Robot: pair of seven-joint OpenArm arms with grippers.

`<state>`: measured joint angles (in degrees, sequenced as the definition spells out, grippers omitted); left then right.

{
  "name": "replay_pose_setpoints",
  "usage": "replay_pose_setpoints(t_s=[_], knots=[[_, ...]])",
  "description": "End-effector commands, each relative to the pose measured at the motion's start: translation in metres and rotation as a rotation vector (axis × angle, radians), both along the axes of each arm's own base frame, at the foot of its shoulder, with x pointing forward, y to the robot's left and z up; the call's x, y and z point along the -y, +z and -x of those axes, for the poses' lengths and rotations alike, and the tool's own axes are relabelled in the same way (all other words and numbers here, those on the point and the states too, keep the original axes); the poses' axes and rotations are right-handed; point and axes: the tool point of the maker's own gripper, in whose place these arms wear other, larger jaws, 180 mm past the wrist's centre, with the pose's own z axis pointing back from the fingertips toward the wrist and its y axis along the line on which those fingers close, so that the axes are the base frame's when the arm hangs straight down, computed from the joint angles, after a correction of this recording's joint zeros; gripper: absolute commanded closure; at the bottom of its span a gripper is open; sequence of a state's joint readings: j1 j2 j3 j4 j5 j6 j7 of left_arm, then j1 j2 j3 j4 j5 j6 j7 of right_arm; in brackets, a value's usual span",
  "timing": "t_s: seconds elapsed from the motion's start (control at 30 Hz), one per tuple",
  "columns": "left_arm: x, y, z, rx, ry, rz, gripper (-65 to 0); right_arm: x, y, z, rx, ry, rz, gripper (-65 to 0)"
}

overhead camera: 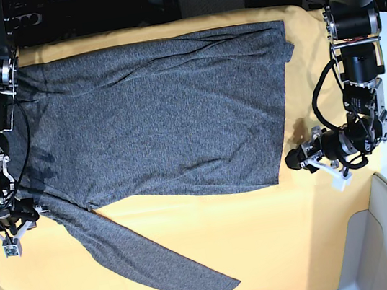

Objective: Fold the T-shirt properly
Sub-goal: 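Move both grippers to the shirt's opposite long edge, then close both grippers on the shirt's long edge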

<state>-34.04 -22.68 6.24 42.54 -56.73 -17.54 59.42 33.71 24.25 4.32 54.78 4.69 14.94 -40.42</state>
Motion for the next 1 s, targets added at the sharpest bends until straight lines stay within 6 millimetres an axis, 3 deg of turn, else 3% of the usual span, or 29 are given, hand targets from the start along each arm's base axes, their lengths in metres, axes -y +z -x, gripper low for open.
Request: replay_pose_setpoints(t_s=[0.0,0.1,0.4,0.63,0.8,0.97], knots=[[-0.004,0.020,-0.017,0.070,0.010,-0.003,-22.6,0.006,0.030,-0.013,0.080,0.000,0.016,-24.4],[-0.001,0.021,-0.019,0.077,0.009,-0.002,-22.5,0.007,0.020,-0.007,0.060,-0.002,0.015,-24.4],[0.043,0.020,-0.027,0.100,-0.015,0.067,-22.4,-0.001,0.012,0.001,0.053,0.018,0.023,-24.4],[0.051,0.024,-0.036,0.148,0.015,0.083,-22.4,-0.010,0.009,0.003,0.056,0.035,0.021,-24.4],[0.049,0.022,-0.036,0.145,0.026,0.081,-22.4,-0.010,0.003,0.008,0.047,0.035,0.021,-24.4],[0.023,0.009,-0.035,0.131,0.098,0.058,-22.4,-0.010,0.002,0.009,0.044,0.035,0.021,-24.4]])
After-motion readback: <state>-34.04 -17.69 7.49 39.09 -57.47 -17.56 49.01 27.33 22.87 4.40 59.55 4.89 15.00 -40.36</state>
